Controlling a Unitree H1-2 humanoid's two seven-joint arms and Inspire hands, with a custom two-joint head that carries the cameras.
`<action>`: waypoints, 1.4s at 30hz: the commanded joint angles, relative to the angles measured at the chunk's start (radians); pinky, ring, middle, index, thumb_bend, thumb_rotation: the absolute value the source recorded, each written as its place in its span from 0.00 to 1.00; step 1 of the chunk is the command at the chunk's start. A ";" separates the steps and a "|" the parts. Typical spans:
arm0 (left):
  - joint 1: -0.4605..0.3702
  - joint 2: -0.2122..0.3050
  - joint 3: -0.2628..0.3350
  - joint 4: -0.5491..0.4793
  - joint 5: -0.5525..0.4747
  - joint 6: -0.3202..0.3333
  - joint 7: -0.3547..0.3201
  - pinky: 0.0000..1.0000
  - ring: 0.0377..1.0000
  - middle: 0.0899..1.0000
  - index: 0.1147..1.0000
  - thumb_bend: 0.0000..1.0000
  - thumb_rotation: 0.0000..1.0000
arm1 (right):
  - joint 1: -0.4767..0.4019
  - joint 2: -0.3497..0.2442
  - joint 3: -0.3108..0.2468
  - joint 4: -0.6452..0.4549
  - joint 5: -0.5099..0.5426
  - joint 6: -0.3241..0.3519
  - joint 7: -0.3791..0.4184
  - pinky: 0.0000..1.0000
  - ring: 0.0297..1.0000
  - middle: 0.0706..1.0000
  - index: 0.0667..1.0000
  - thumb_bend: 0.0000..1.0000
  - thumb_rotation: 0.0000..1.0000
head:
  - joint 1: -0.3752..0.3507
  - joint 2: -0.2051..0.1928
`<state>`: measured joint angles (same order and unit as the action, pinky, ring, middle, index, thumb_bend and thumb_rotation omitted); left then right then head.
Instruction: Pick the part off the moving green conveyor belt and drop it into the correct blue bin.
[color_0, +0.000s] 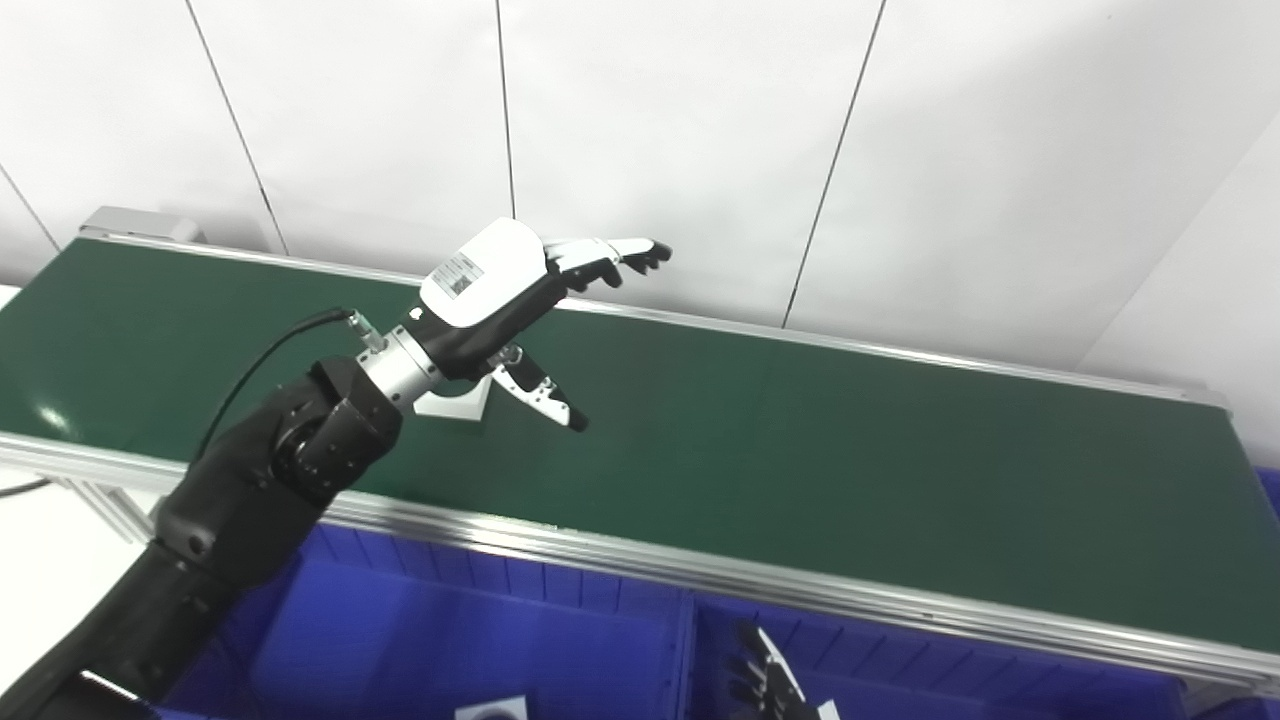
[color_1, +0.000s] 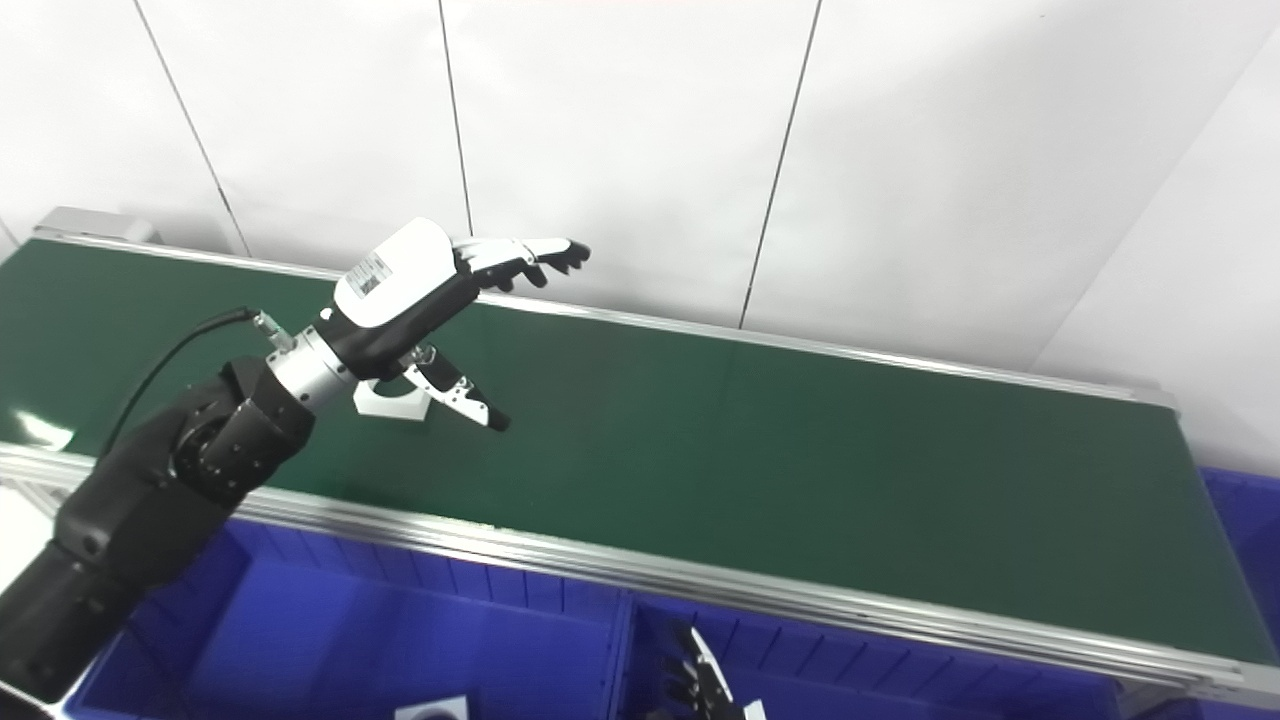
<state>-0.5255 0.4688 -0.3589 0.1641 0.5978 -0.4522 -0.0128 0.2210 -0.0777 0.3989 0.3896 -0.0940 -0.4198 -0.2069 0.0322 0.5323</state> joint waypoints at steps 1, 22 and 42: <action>-0.074 0.027 0.003 0.015 0.006 -0.017 0.004 0.56 0.71 0.81 0.81 1.00 0.07 | -0.010 0.010 0.002 -0.012 -0.001 -0.050 -0.002 0.82 0.87 0.93 0.92 0.85 0.88 | 0.000 -0.001; -0.239 0.014 -0.057 0.380 0.133 -0.016 0.001 0.61 0.76 0.84 0.74 1.00 0.11 | -0.005 0.013 0.013 -0.015 -0.016 -0.050 -0.013 0.82 0.87 0.93 0.92 0.86 0.89 | -0.009 -0.002; -0.274 -0.056 -0.113 0.572 0.192 0.059 -0.041 0.64 0.79 0.83 0.77 1.00 0.16 | 0.005 0.021 0.020 -0.031 -0.021 -0.050 -0.004 0.82 0.87 0.93 0.93 0.88 0.89 | -0.022 0.009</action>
<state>-0.7480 0.4048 -0.4761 0.7454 0.7916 -0.3985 -0.0677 0.2242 -0.0693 0.4138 0.3879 -0.1071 -0.4198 -0.2096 0.0092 0.5400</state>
